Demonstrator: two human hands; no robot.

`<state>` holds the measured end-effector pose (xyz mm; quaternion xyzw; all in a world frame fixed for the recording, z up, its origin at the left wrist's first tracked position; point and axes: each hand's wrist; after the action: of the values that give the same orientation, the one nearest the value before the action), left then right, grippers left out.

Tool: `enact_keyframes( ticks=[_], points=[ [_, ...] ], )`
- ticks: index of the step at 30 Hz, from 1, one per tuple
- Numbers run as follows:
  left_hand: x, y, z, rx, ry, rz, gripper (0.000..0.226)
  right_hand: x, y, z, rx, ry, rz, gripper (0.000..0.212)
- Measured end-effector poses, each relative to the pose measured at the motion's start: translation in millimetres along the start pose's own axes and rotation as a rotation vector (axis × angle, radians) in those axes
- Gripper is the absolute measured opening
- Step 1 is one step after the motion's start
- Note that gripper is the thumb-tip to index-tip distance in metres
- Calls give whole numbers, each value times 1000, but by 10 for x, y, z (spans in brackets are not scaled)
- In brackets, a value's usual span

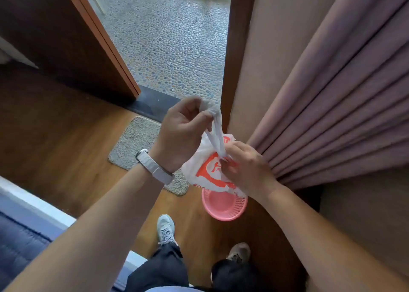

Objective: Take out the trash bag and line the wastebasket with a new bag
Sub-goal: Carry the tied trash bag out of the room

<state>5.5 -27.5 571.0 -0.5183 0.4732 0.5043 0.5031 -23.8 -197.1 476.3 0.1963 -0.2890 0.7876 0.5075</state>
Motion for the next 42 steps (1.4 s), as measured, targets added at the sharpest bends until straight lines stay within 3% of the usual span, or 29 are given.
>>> enact_keyframes(
  ticks=[7, 10, 13, 24, 31, 42],
  points=[
    [-542, -146, 1010, -53, 26, -83, 30, 966, -663, -146, -41, 41, 109, 21],
    [-742, -266, 1543, -112, 84, -69, 11, 1418, -988, -346, -115, 37, 123, 27],
    [-960, -389, 2078, -116, 159, -94, 8, 1848, -1336, -559, -168, 6, 161, 32],
    [-1486, -582, 3652, -199, 88, -206, 11, 3086, -2365, -1191, -102, 10, 248, 36],
    [-1655, -768, 4275, -271, -62, -206, 17, 3395, -2913, -1617, -79, -91, 320, 31],
    [-1536, -1725, 5239, -493, -146, -157, 15, 3646, -4396, -2300, 190, -235, 413, 33]
  ],
)
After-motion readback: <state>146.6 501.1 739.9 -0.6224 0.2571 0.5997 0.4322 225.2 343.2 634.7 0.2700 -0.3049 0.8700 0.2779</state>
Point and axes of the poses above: each hand's wrist, its own y-axis away from the middle knuckle, its own z-axis out of the back of the hand, x = y × z, and after that the axes turned 4 degrees about -x, right-handed
